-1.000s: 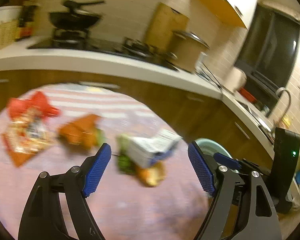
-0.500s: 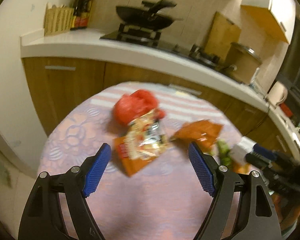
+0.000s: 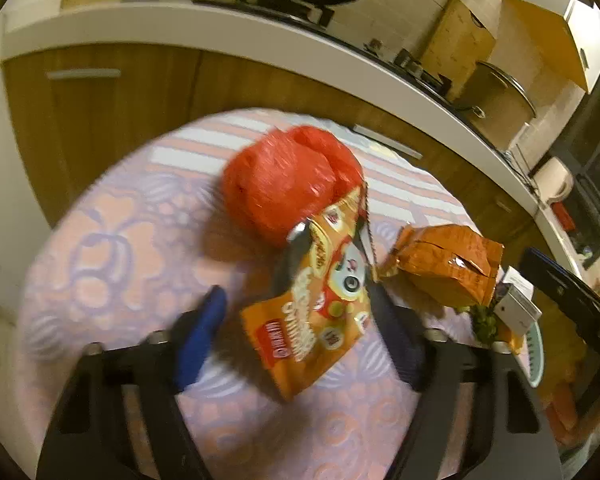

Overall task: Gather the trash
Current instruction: 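Grasp the orange snack wrapper with the left gripper while the right gripper grasps the panda snack bag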

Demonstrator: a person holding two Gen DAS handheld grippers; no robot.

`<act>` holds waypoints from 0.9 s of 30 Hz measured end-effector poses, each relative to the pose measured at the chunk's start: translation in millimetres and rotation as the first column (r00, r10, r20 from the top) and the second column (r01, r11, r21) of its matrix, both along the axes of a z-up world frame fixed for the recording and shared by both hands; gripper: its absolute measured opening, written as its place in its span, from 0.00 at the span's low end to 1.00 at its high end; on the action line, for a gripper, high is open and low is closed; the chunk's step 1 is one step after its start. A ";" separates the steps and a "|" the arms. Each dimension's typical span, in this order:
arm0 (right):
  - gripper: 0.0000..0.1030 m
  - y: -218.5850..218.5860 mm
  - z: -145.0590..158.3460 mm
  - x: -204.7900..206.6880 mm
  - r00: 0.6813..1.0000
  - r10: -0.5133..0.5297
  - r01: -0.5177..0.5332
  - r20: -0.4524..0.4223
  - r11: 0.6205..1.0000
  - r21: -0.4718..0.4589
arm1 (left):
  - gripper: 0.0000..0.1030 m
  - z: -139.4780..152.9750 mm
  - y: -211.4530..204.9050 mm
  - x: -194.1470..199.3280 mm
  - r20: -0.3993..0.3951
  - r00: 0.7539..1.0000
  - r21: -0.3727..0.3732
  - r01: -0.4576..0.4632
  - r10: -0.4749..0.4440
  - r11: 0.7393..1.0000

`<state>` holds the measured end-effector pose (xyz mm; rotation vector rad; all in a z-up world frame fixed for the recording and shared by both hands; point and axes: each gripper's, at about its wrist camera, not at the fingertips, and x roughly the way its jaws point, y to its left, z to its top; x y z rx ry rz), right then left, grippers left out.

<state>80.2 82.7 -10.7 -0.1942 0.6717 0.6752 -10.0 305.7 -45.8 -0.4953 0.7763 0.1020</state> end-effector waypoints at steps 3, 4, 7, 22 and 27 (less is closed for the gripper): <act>0.51 10.3 -5.4 13.4 1.000 -0.014 0.014 -0.023 1.000 -0.006 | 0.33 -4.1 -5.3 2.7 -0.014 1.000 0.020 0.013 -0.013 1.000; 0.51 13.0 -7.5 17.2 0.999 -0.017 0.017 -0.032 1.000 -0.005 | 0.17 -5.4 -5.5 2.3 -0.013 0.999 -0.007 0.032 -0.032 0.999; 0.52 20.2 -15.5 27.2 0.998 -0.031 0.030 -0.062 0.999 -0.010 | 0.07 -8.8 -2.7 -2.1 -0.008 0.999 -0.061 0.033 -0.034 0.998; 0.11 29.4 -26.0 20.2 0.999 -0.006 0.005 -0.048 1.000 -0.020 | 0.03 11.9 -24.3 -26.8 0.066 0.996 -0.065 0.060 -0.056 0.996; 0.05 15.2 -7.8 -4.6 0.998 0.048 -0.046 -0.028 0.998 0.041 | 0.03 22.9 -35.9 -38.3 0.085 0.995 -0.051 0.065 -0.060 0.997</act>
